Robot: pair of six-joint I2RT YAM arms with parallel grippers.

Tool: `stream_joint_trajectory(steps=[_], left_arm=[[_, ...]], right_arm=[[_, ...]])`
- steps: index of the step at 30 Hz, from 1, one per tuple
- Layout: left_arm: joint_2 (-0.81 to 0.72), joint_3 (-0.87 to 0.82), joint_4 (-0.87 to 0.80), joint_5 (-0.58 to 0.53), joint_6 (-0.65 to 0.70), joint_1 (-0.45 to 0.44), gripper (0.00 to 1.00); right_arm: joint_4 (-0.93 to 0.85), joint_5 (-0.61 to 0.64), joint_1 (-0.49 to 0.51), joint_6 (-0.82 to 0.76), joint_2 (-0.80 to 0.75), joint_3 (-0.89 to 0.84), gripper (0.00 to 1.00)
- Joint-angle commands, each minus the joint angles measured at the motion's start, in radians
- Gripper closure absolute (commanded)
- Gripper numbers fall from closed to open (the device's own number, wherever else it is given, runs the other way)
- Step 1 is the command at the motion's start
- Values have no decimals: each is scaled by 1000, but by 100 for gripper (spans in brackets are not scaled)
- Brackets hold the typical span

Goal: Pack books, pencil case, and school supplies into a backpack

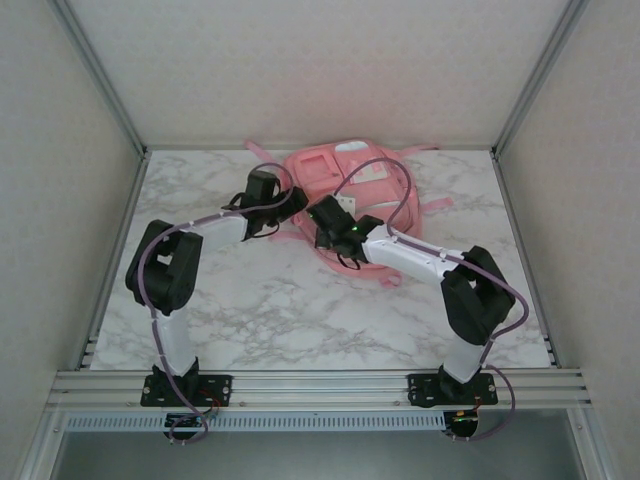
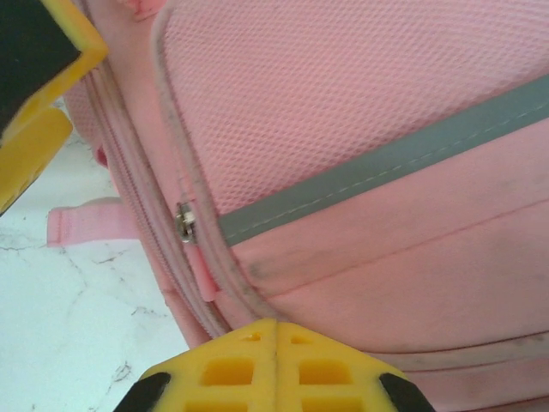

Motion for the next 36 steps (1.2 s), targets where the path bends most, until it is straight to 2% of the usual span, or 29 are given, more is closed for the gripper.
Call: stream_joint_trajectory(steps=[1,5,10,13,15,19,23,29,36], left_arm=[[29,38,88,24,-26,4,38],[81,70,112,37,-27,-1,65],[99,72,131,59,-21,-13,79],[99,63,142,67,-17,-19,88],[107,62,155,88,-20,-23,100],[79,17,206,123,-55,-35,100],[-24,-73,190,97,-77,-61,100],[-158,-167,185,65,-105,-103,100],[-208,-204,178,44,-107,-131,100]], right_arm=[[9,-43,-18,-10,-41,-31,100],[15,-91,-18,-5,-40,-26,100],[22,-162,-17,17,-28,6,100],[19,-193,-16,30,-24,16,94],[17,-213,-14,47,-21,20,89],[15,-238,-4,90,-15,16,76],[-6,-223,-3,134,8,18,67],[-80,-114,-3,164,51,69,62],[-249,112,10,190,55,108,62]])
